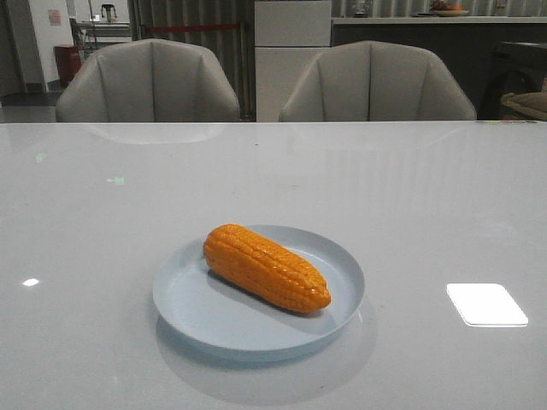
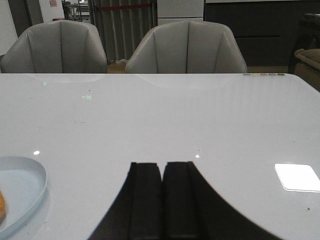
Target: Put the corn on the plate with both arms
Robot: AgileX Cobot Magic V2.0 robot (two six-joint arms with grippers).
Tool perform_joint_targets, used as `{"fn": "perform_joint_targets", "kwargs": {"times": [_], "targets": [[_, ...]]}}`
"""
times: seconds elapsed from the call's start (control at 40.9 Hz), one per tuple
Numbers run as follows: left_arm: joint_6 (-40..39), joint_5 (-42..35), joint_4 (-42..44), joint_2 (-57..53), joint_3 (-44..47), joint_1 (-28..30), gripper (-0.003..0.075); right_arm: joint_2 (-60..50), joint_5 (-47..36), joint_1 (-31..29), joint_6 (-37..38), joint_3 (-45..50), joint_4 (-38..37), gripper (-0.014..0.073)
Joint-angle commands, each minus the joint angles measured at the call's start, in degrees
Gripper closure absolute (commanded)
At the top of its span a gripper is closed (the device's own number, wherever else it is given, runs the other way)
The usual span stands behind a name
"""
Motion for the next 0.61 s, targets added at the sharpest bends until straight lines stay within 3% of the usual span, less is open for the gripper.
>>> {"fn": "perform_joint_targets", "kwargs": {"times": [0.0,0.196,0.587], "targets": [[-0.09,-4.75,-0.73,-0.98,2.19,0.09,0.0626,-1.52,-2.52,-0.28,-0.06,-1.15,1.19,0.0537],[-0.09,-4.75,-0.73,-0.98,2.19,0.09,0.0626,-1.52,1.46,-0.28,-0.06,-1.15,8.50,0.0537],[-0.09,-4.75,-0.73,-0.98,2.19,0.09,0.0626,-1.52,1.39,-0.28,-0.06,-1.15,8.68,0.0537]]}}
